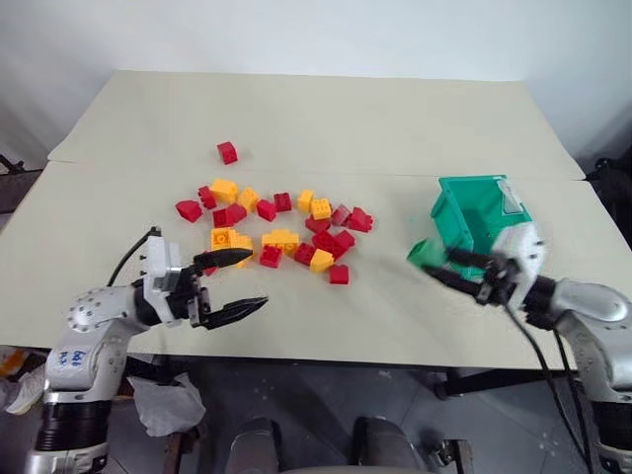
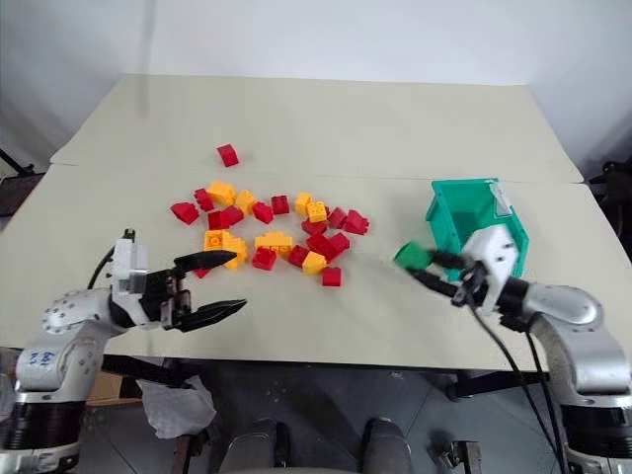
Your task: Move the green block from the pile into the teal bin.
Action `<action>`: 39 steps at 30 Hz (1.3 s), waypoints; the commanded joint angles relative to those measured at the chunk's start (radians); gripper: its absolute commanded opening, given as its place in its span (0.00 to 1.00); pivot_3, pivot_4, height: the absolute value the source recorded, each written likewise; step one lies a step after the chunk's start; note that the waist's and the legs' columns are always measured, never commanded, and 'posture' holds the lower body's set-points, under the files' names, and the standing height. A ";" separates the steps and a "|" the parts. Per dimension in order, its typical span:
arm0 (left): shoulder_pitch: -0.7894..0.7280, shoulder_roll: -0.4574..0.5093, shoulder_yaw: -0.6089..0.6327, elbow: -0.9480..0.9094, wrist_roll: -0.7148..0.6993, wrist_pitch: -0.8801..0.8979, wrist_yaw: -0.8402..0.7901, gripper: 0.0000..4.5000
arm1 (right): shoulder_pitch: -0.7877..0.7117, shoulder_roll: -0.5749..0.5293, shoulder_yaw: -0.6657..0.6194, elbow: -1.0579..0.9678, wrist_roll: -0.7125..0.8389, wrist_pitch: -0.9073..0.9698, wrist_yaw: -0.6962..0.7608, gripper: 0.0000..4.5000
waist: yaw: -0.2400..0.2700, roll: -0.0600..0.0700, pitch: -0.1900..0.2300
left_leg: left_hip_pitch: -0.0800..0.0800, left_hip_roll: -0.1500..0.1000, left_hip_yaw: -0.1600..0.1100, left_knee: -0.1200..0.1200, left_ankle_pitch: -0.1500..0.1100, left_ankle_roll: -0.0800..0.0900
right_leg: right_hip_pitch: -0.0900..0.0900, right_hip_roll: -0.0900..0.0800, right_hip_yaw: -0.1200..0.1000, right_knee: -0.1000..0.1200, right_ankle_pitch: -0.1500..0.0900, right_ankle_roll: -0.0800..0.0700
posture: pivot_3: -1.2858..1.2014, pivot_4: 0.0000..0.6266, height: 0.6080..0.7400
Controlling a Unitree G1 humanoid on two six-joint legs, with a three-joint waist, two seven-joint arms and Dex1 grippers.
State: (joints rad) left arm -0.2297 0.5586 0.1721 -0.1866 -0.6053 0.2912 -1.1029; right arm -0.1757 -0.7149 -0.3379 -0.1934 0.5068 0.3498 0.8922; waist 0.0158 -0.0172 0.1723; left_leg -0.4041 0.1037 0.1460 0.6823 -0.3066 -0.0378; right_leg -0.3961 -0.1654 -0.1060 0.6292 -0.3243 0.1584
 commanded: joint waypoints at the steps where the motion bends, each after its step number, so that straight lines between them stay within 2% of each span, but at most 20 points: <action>1: -0.052 -0.043 -0.050 -0.038 -0.047 0.072 0.056 1.00 | -0.016 -0.036 -0.103 0.063 -0.015 0.015 -0.092 0.33 | -0.001 0.000 0.000 | 0.000 0.000 0.000 0.000 0.000 0.000 | 0.000 0.000 0.000 0.000 0.000 0.000 | 0.52 0.24 1.00; 6: -0.138 -0.133 -0.135 0.026 0.065 0.055 0.179 1.00 | -0.137 -0.066 -0.063 0.238 -0.124 -0.008 -0.201 0.33 | -0.010 0.001 0.000 | 0.001 0.000 0.001 0.000 0.000 0.000 | 0.001 0.000 0.000 -0.001 0.000 0.000 | 0.52 0.24 1.00; 12: -0.150 -0.155 -0.144 0.032 0.085 0.016 0.203 1.00 | -0.241 -0.066 -0.006 0.373 -0.179 0.013 -0.230 0.33 | -0.019 0.002 0.000 | 0.001 0.000 0.001 -0.003 0.000 0.000 | 0.000 0.000 0.000 -0.001 0.000 0.000 | 0.52 0.24 1.00; 14: -0.149 -0.153 -0.138 0.039 0.086 0.001 0.200 1.00 | -0.261 -0.064 0.003 0.384 -0.176 0.015 -0.226 0.49 | -0.018 0.002 0.000 | 0.001 0.000 0.001 -0.002 0.000 0.000 | 0.000 0.000 0.000 -0.001 0.000 0.000 | 0.52 0.24 1.00; 15: -0.146 -0.150 -0.135 0.041 0.087 -0.007 0.196 1.00 | -0.264 -0.065 0.008 0.381 -0.169 0.020 -0.216 0.53 | -0.017 0.002 0.000 | 0.001 0.000 0.001 -0.002 0.000 0.000 | 0.000 0.000 0.000 -0.001 0.000 0.000 | 0.52 0.24 1.00; 18: -0.133 -0.137 -0.119 0.044 0.082 -0.026 0.185 1.00 | -0.259 -0.066 0.009 0.365 -0.165 0.002 -0.202 0.73 | -0.015 0.002 0.000 | 0.001 0.000 0.001 -0.002 0.000 0.000 | 0.000 0.000 0.000 -0.002 0.000 0.000 | 0.52 0.24 1.00; 21: -0.117 -0.109 -0.099 0.056 0.091 -0.052 0.168 1.00 | -0.235 -0.069 -0.011 0.344 -0.150 -0.033 -0.167 0.96 | -0.016 0.002 0.000 | 0.001 0.000 0.001 -0.002 0.000 0.000 | 0.000 0.000 0.000 -0.002 0.000 0.000 | 0.52 0.24 1.00; 22: -0.111 -0.097 -0.085 0.064 0.090 -0.055 0.167 1.00 | -0.223 -0.071 -0.021 0.335 -0.142 -0.060 -0.146 0.99 | -0.016 0.002 0.000 | 0.001 0.000 0.001 -0.002 0.000 0.000 | 0.000 0.000 0.000 -0.002 0.000 0.000 | 0.52 0.24 1.00; 28: -0.059 0.023 -0.007 0.143 0.113 -0.111 0.111 1.00 | -0.110 -0.071 -0.064 0.226 -0.020 -0.174 0.081 0.99 | -0.018 0.003 0.000 | 0.001 0.000 0.001 -0.003 0.000 0.000 | 0.000 0.000 0.000 -0.001 0.000 0.000 | 0.52 0.24 1.00; 32: 0.022 0.101 0.042 0.190 0.169 -0.184 0.107 1.00 | -0.059 -0.018 -0.090 0.055 0.161 -0.080 0.110 0.99 | -0.020 0.004 0.001 | 0.002 0.000 0.001 -0.004 0.000 0.000 | 0.000 0.000 0.000 -0.002 0.000 0.000 | 0.52 0.24 1.00; 36: 0.112 0.135 0.084 0.189 0.175 -0.211 0.098 1.00 | 0.090 -0.063 0.019 -0.045 0.094 -0.120 0.243 0.99 | -0.011 0.003 0.001 | 0.001 0.000 0.000 -0.003 -0.001 0.000 | 0.001 0.000 0.000 -0.002 0.000 0.000 | 0.52 0.24 1.00; 39: 0.179 0.135 0.128 0.170 0.189 -0.264 0.124 1.00 | 0.125 -0.047 0.061 -0.021 0.056 -0.193 0.282 0.99 | -0.007 0.003 0.001 | 0.000 0.000 0.001 -0.002 -0.002 0.001 | 0.000 0.000 0.000 -0.003 0.000 0.000 | 0.52 0.24 1.00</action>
State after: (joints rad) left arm -0.0708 0.6856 0.2573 0.0173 -0.4213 0.0660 -0.9942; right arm -0.0510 -0.7601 -0.2667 -0.2063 0.5745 0.2133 1.1481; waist 0.0085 -0.0139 0.1732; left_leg -0.4036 0.1037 0.1470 0.6805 -0.3086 -0.0371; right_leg -0.3957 -0.1654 -0.1063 0.6264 -0.3241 0.1587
